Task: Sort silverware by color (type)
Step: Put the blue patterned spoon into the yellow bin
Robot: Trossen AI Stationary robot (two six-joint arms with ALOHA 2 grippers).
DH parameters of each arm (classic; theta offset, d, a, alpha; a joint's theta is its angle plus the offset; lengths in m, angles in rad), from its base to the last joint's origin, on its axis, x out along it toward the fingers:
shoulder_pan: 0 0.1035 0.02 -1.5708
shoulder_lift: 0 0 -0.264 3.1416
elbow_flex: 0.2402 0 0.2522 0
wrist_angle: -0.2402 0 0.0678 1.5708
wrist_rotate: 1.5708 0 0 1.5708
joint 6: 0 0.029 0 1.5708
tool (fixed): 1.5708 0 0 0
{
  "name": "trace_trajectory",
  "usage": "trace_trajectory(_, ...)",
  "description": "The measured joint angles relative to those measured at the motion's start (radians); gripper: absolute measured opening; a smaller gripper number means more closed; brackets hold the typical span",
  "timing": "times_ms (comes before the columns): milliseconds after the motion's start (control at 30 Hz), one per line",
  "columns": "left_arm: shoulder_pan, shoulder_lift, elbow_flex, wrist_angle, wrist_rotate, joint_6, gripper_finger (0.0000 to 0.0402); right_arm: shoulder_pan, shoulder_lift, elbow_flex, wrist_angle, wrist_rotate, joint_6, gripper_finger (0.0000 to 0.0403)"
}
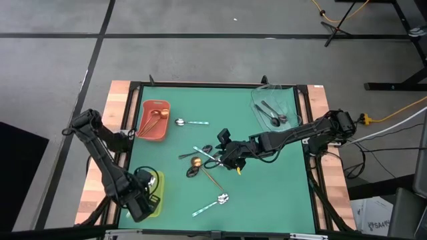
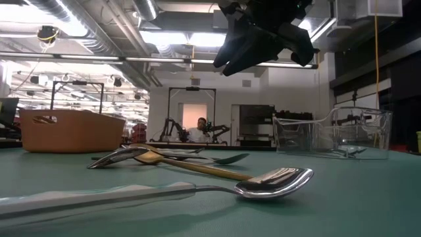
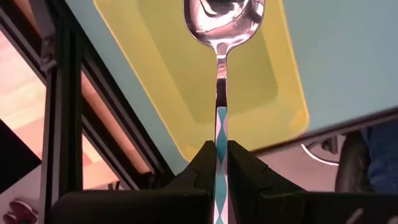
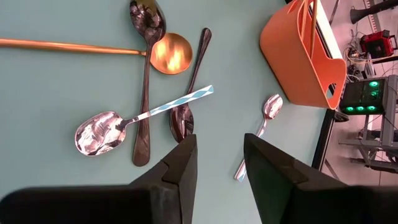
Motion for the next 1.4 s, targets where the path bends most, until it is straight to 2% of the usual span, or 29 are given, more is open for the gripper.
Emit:
trace_trajectory(133, 0.018, 0.000, -0.048, 0.007, 0.009, 0.009, 0.0016, 0.000, 0.000, 0.000, 0.000, 0.000, 0.000, 0.0124)
trace_trajectory(533, 0.073, 0.000, -0.179, 0.098, 0.010, 0.189, 0.0016, 0.000, 0.000, 0.000, 0.000, 0.000, 0.000, 0.0124)
trace_trajectory(1400, 0.074, 0.000, -0.435, 0.419, 0.011, 0.215, 0.0016, 0.000, 0.000, 0.000, 0.000, 0.000, 0.000, 0.0124)
